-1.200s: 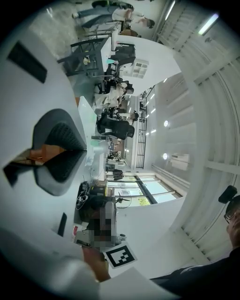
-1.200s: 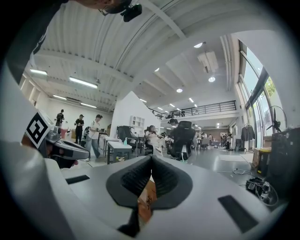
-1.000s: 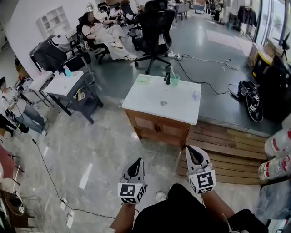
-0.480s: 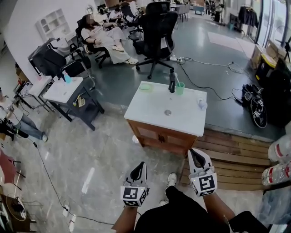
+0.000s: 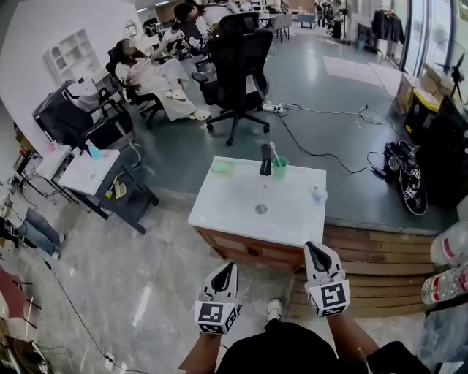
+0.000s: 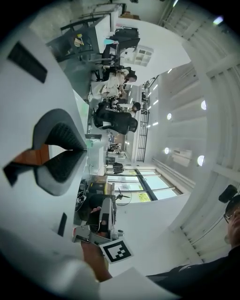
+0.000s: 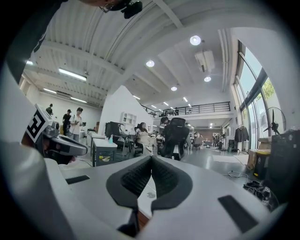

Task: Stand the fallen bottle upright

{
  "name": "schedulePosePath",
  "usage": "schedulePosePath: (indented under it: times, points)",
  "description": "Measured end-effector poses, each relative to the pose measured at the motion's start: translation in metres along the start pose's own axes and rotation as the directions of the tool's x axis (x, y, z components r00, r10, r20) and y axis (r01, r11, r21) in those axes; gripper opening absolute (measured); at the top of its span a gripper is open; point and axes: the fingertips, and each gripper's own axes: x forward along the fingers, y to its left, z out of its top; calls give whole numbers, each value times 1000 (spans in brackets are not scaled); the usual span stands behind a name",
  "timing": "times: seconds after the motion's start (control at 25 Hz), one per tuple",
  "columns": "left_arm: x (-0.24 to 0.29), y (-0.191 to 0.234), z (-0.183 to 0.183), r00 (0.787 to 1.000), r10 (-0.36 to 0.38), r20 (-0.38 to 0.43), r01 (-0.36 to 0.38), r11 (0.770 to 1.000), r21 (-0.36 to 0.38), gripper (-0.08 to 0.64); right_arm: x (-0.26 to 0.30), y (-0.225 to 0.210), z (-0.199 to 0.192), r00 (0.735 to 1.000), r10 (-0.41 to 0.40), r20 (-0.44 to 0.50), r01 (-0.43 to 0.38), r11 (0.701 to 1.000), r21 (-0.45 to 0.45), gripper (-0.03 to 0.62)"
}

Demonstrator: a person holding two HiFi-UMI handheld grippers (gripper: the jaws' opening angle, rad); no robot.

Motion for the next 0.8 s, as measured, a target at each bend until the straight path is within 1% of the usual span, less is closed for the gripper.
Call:
schedulePosePath:
  times: [0.16, 0.28, 0.36, 0.52, 0.8]
  points:
    - [43, 3, 11, 1000, -19, -19, 20, 1000, 19, 20, 27, -31, 2, 1000, -19, -11, 20, 1000, 13, 15]
    - [68, 2, 14, 999, -33, -27, 35, 997, 71, 18, 41, -50, 2, 999, -33, -7, 33, 999, 20, 15]
    - [83, 3, 16, 999, -43, -28, 46, 995, 89, 18, 49, -61, 1, 999, -47, -1, 47, 998, 29, 15]
    - [109, 12, 23, 999, -46, -30, 47, 997, 68, 18, 68, -78, -2, 998, -58, -10, 59, 998, 35, 15]
    - [165, 35, 30, 996, -75, -38, 77, 995, 57, 20, 115, -103, -6, 996, -86, -31, 87, 995, 44, 15]
